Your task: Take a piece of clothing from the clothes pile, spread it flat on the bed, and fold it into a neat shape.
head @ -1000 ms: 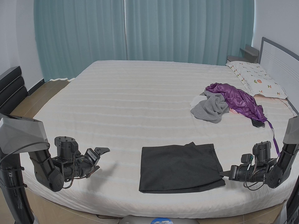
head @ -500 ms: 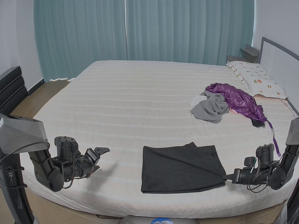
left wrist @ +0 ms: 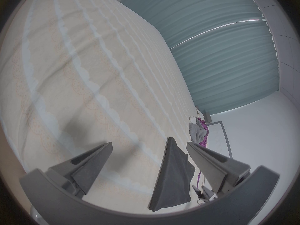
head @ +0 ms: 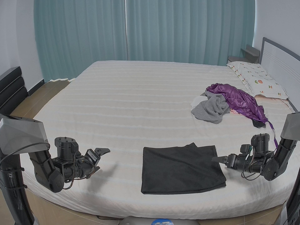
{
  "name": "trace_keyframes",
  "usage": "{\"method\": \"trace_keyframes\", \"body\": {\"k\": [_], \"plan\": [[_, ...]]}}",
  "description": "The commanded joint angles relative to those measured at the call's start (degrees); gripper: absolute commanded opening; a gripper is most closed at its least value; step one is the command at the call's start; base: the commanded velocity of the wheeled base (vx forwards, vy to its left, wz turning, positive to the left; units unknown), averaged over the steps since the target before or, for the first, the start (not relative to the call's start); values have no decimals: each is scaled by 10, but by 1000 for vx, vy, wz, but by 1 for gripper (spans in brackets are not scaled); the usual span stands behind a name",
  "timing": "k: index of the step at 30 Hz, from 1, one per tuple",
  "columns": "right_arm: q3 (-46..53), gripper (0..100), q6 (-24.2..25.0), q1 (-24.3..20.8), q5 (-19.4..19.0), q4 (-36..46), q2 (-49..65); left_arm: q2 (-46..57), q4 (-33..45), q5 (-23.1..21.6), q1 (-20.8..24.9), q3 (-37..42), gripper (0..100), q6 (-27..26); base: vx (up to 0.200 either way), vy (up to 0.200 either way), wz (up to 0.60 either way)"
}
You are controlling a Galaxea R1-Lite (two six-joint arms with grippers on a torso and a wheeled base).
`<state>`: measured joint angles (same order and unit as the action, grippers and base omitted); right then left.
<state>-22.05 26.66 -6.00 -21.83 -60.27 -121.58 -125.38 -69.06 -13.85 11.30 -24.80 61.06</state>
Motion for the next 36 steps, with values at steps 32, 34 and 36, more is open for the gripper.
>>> {"method": "trace_keyframes", "body": {"k": [32, 34, 36], "plan": [[-285, 0, 108, 5, 62, 55, -162, -6, 0, 4, 1, -10, 100, -2, 0, 0, 0], [-283, 0, 113, 12, 63, 55, -160, -9, 1, 16, 7, -21, 100, -4, 0, 0, 0], [-276, 0, 115, 17, 61, 54, -155, -11, 3, 41, 14, -38, 100, -13, 0, 0, 0]]}}
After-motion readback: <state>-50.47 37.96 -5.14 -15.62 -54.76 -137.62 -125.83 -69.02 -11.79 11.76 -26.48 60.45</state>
